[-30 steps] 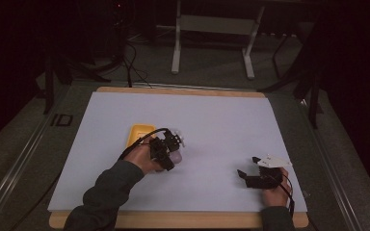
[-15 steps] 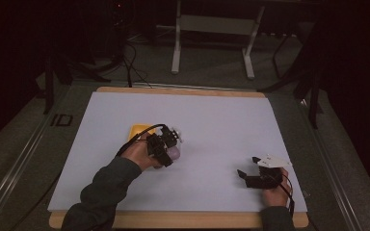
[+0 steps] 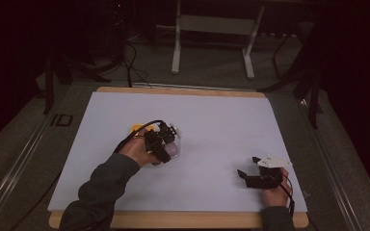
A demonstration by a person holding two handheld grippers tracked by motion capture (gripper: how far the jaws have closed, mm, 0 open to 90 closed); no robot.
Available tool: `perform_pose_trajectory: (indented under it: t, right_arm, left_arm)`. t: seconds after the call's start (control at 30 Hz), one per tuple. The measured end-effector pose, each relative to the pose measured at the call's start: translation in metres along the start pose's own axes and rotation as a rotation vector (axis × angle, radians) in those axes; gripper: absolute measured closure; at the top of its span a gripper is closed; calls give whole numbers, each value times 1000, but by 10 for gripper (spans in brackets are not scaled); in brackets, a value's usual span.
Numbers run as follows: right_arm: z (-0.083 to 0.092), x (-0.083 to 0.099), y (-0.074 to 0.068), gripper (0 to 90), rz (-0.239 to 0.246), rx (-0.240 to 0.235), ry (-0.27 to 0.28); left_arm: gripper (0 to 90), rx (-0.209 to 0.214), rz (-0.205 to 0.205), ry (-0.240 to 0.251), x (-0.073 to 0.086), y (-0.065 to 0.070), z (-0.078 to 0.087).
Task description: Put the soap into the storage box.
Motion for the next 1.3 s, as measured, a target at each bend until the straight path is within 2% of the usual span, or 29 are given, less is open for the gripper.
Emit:
perform_pose_trajectory:
  t: [0.57, 1.3]
  right_arm:
    - [0, 0, 0, 171, -6, 0, 0]
    - [0, 0, 0, 171, -3, -1, 1]
  left_arm:
    - [499, -8, 22, 18, 3, -9, 10]
    - [499, -8, 49, 28, 9, -20, 13]
Point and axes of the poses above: each handheld gripper's, and its own axes: z roughly backward along the jaws, x roughly out of its underside, y roughly to its right, the point moved 1 cm from there along -z, roughly forward along the jaws, and after that the axes turned 15 degrees about x, right-handed, at the moved point
